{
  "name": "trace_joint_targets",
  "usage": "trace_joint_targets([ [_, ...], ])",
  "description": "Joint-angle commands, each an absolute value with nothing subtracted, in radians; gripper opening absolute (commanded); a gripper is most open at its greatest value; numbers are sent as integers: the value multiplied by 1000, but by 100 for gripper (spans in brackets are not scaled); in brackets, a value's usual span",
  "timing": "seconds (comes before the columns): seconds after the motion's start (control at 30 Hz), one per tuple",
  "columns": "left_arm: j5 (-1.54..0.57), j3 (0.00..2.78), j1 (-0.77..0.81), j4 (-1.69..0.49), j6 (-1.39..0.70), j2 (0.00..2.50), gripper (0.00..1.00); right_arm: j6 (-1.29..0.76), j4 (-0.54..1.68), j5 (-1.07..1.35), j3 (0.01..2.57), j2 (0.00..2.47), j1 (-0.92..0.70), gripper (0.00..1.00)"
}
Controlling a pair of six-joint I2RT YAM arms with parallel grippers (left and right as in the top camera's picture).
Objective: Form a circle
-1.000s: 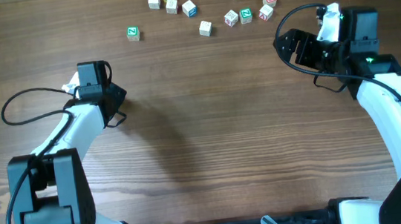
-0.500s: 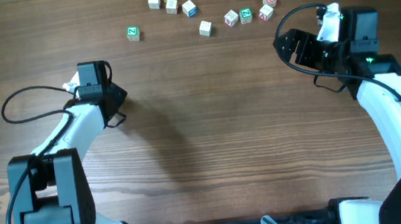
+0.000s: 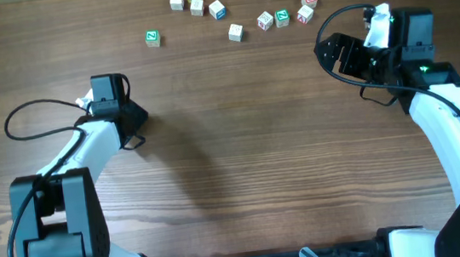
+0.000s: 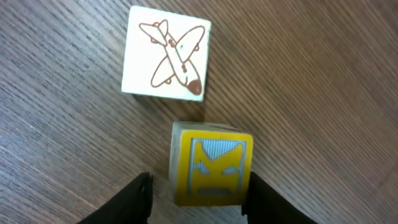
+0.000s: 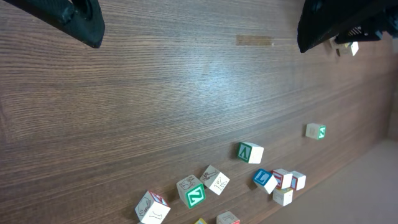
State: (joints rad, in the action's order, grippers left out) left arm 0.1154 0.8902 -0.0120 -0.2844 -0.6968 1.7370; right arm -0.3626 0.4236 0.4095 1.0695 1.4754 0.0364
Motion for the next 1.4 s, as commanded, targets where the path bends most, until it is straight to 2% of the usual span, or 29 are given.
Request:
trace_joint_targets([
  [0.0, 125, 883, -10, -282, -688, 1750, 47, -368, 426, 391, 1087, 1483, 36, 100],
  [0.2, 125, 883, -10, -268, -688, 1750, 35, -368, 427, 391, 1087, 1483, 36, 99],
  [0.83, 94, 883, -10, -251, -688, 1750, 35, -367, 427, 391, 1087, 1483, 36, 100],
  [1.1, 94, 883, -10, -243, -688, 1750, 36, -368, 427, 390, 1087, 1483, 36, 100],
  [1.17, 94, 883, -10, -243, -688, 1750, 43, -368, 427, 388, 1087, 1483, 36, 100],
  [1.37, 94, 883, -10, -243, -688, 1750, 50, -368, 427, 388, 1087, 1483, 36, 100],
])
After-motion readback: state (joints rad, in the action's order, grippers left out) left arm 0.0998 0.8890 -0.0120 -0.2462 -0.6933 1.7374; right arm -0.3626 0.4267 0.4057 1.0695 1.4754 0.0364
